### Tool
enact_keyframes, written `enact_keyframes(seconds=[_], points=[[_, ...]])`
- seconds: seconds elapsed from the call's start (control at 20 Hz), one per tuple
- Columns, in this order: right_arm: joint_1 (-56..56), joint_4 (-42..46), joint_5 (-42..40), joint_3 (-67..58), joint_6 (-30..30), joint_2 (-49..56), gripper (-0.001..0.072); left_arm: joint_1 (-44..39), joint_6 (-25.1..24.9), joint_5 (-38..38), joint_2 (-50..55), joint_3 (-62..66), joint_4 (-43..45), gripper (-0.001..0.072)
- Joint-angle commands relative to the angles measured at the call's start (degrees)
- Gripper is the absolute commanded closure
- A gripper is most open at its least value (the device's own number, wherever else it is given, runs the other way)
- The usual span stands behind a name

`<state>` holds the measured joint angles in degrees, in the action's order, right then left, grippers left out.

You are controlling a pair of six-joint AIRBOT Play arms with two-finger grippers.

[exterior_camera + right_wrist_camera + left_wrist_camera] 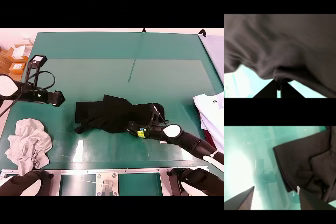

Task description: Fold the shirts.

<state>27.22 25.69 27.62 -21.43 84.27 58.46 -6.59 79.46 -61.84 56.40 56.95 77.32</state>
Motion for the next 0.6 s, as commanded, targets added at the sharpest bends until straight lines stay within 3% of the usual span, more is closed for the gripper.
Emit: enact_keyframes(seconds=[0.0, 0.15, 0.3, 0.4, 0.55], points=[[-5.4, 6.6, 15.5, -4.7, -0.1, -3.8, 0.0694, 0.0, 0.0, -0.3, 0.0, 0.1, 0.5, 0.0093], [-17.0, 17.3, 32.9, -10.3, 6.9, -13.7, 0.0694, 0.0, 0.0, -0.3, 0.0, 0.1, 0.5, 0.0093], [-33.2, 33.9, 49.5, -17.4, 13.2, -20.0, 0.0694, 0.0, 0.0, -0.3, 1.2, 0.1, 0.5, 0.0093], [-44.6, 38.8, 52.4, -18.6, 13.2, -20.7, 0.0694, 0.0, 0.0, -0.3, 3.6, 0.0, -0.5, 0.0093], [-53.7, 38.4, 48.7, -16.7, 10.1, -19.4, 0.0694, 0.0, -0.5, -0.2, 7.8, -0.1, -4.3, 0.0093]])
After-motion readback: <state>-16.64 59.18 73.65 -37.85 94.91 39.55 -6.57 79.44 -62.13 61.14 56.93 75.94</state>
